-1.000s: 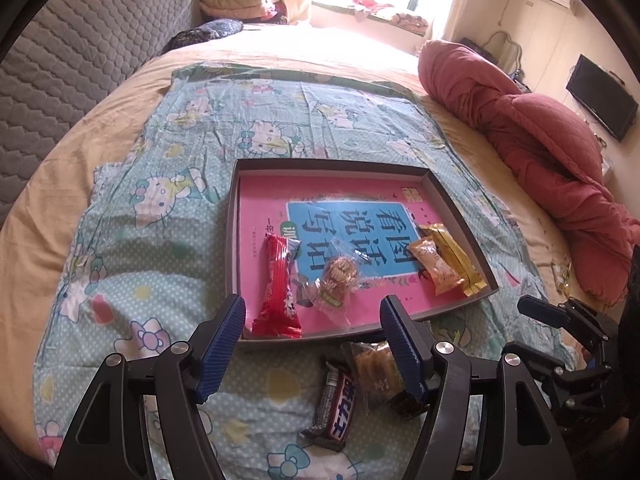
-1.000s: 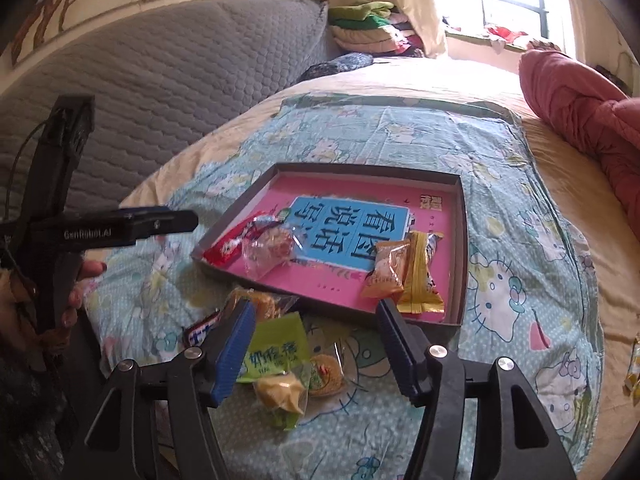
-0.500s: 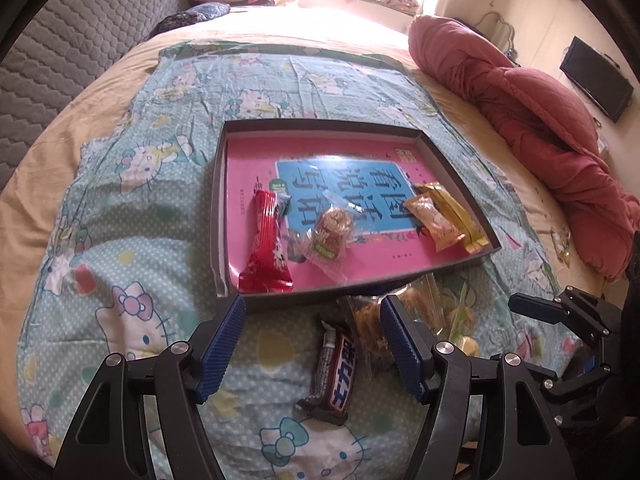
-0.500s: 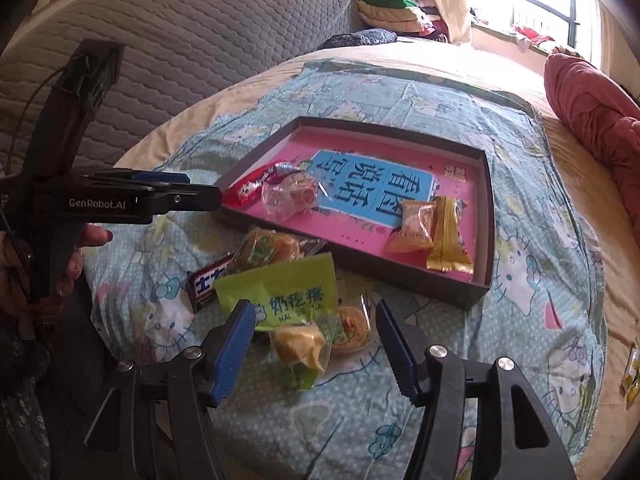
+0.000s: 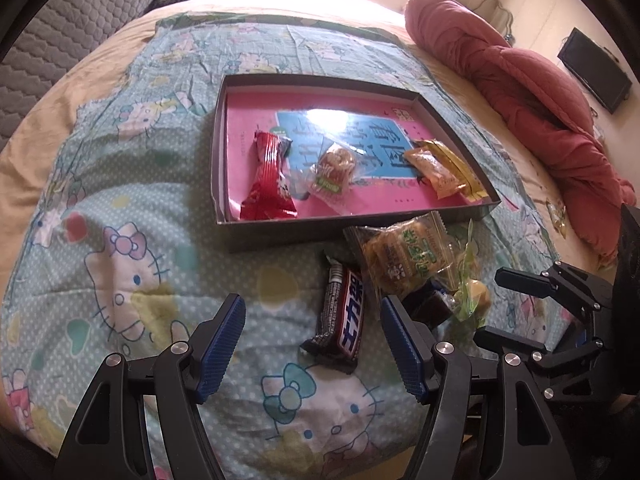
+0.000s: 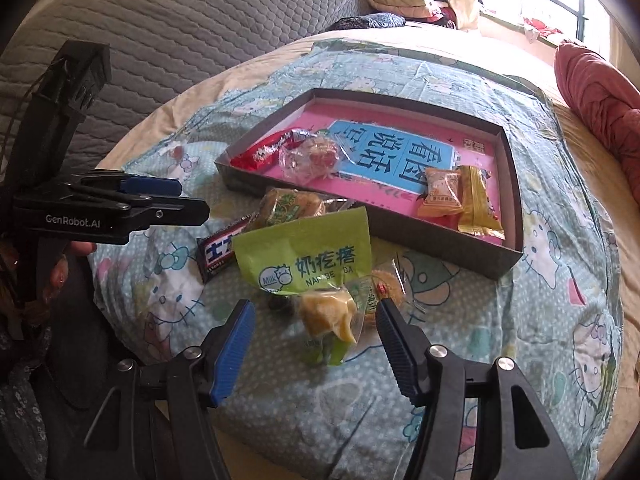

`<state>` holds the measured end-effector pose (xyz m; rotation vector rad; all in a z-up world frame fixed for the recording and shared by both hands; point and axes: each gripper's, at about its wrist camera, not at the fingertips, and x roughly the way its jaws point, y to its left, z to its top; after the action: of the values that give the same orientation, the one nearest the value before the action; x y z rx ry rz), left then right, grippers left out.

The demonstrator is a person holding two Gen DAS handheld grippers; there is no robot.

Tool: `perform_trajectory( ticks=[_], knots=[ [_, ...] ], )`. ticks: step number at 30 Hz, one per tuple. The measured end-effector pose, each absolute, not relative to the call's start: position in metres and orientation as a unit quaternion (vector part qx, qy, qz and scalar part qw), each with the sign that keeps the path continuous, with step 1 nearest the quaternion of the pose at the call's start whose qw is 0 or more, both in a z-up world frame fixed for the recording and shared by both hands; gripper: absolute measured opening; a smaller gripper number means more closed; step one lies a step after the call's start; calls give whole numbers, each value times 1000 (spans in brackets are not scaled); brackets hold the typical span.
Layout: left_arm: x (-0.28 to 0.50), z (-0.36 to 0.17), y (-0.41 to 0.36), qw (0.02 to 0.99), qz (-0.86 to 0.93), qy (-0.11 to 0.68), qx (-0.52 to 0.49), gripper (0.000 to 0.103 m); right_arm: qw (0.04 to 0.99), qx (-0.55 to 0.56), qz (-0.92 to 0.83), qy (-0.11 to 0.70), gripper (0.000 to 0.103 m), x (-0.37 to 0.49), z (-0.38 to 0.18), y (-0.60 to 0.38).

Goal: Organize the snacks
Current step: 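Move the left tool toward the Snickers bar while the right approaches the green-labeled pastry, then close the left tool on the Snickers bar while the right grasps the green-labeled pastry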

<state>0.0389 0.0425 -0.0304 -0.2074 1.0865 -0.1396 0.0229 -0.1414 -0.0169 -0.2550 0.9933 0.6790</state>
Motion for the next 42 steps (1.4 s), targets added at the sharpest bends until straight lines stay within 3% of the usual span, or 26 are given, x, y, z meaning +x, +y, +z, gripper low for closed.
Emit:
perform_trajectory(
  ticks=[15, 26, 38, 42],
  knots=[
    [44, -59, 26, 828, -99, 546, -77, 72, 815, -125, 302, 479, 60, 34, -37, -141],
    [49, -68, 18, 825, -101, 553, -54, 72, 820, -150, 302, 462, 48, 31, -38, -134],
    [58, -76, 13, 833, -91, 543, -46, 72, 822, -207, 312, 429, 48, 25, -45, -117],
    [61, -79, 11, 836, -91, 540, -37, 71, 820, -199, 321, 431, 40, 25, -43, -116]
  ],
)
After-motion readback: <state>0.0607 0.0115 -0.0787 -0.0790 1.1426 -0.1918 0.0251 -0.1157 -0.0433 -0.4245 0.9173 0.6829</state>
